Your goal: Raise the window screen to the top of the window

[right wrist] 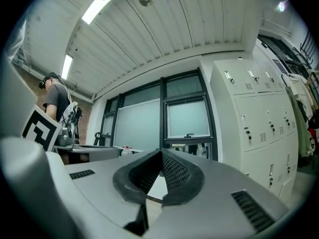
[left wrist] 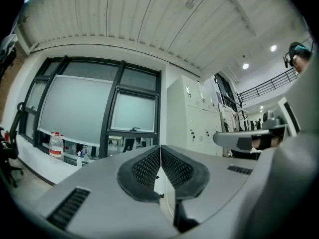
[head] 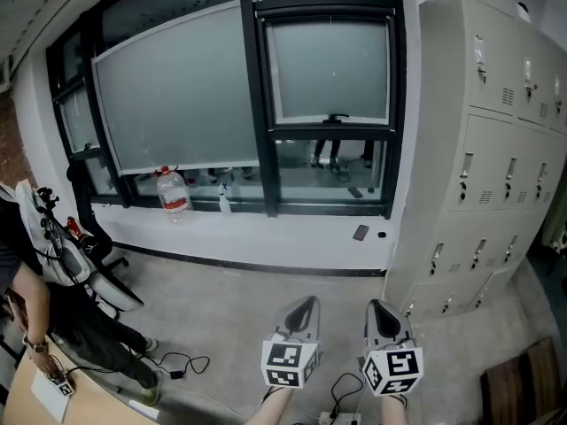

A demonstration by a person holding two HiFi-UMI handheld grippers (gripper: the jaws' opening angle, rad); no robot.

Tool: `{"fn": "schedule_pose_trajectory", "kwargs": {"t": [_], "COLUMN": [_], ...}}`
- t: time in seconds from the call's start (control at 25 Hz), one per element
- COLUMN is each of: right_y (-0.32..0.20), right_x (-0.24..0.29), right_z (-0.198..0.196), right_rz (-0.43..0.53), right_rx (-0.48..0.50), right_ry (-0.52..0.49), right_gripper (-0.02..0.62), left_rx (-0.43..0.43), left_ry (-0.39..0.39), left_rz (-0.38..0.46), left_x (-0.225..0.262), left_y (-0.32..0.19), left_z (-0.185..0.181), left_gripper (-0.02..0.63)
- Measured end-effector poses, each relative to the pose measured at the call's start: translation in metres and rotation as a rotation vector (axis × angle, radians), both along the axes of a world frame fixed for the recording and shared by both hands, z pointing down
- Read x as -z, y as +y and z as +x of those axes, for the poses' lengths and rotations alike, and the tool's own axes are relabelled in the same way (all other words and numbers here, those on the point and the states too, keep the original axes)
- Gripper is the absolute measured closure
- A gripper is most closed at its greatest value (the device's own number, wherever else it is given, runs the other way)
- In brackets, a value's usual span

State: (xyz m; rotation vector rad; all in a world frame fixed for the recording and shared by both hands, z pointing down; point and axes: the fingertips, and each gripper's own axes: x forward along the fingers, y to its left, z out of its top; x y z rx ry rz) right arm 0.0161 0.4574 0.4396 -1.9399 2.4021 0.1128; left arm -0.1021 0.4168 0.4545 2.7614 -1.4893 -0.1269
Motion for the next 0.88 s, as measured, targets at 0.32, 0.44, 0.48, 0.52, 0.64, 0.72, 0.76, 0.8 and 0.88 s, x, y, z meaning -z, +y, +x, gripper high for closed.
{"fn": "schedule_pose_trajectory", "kwargs": {"t": [0.32, 0.44, 0.48, 0.52, 0.64, 0.72, 0.76, 0.8, 0.88], "right_y": [0.014, 0.015, 0.015, 0.015, 0.015, 0.013, 0.012, 0.012, 0.011], "right_x": [-0.008, -0.007, -0.007, -0.007, -0.01, -0.009, -0.008, -0.007, -0.006], "right_z": [-0.02, -0.022, -0.02, -0.019, -0.011, -0.007, -0.006, -0.006, -0.007], "right_rz": [-0.02, -0.02, -0.02, -0.02, -0.021, -0.023, -0.024, -0.025, -0.026], "right_rx": [-0.002, -0.001, -0.002, -0.003, -0.005, -0.006, -0.006, -0.006, -0.005], "right_ry": [-0.001, 0.01, 0.011, 0.012, 0.017, 0.018, 0.019, 0.021, 0.025], "right_gripper": [0.589, 0.589, 0.589, 0.589, 0.589, 0.589, 0.589, 0.589, 0.589], "left_rx": [-0.031, -0.029, -0.027, -0.024, -0.019, -0.018, -0.018, -0.018, -0.02], "left_ry": [0.003, 0.006, 0.007, 0.008, 0.014, 0.017, 0.018, 0.018, 0.018], "left_rz": [-0.017, -0.02, -0.022, -0.024, -0.029, -0.032, -0.033, -0.033, -0.035], "left_x": [-0.005, -0.005, -0.006, -0.007, -0.011, -0.01, -0.009, -0.009, -0.008], "left_y": [0.014, 0.015, 0.014, 0.014, 0.013, 0.012, 0.012, 0.012, 0.011], "left_z": [-0.006, -0.008, -0.008, -0.007, -0.004, -0.001, 0.0, 0.0, 0.001], "left_gripper": [0.598, 0.598, 0.598, 0.598, 0.598, 0.598, 0.598, 0.598, 0.598]}}
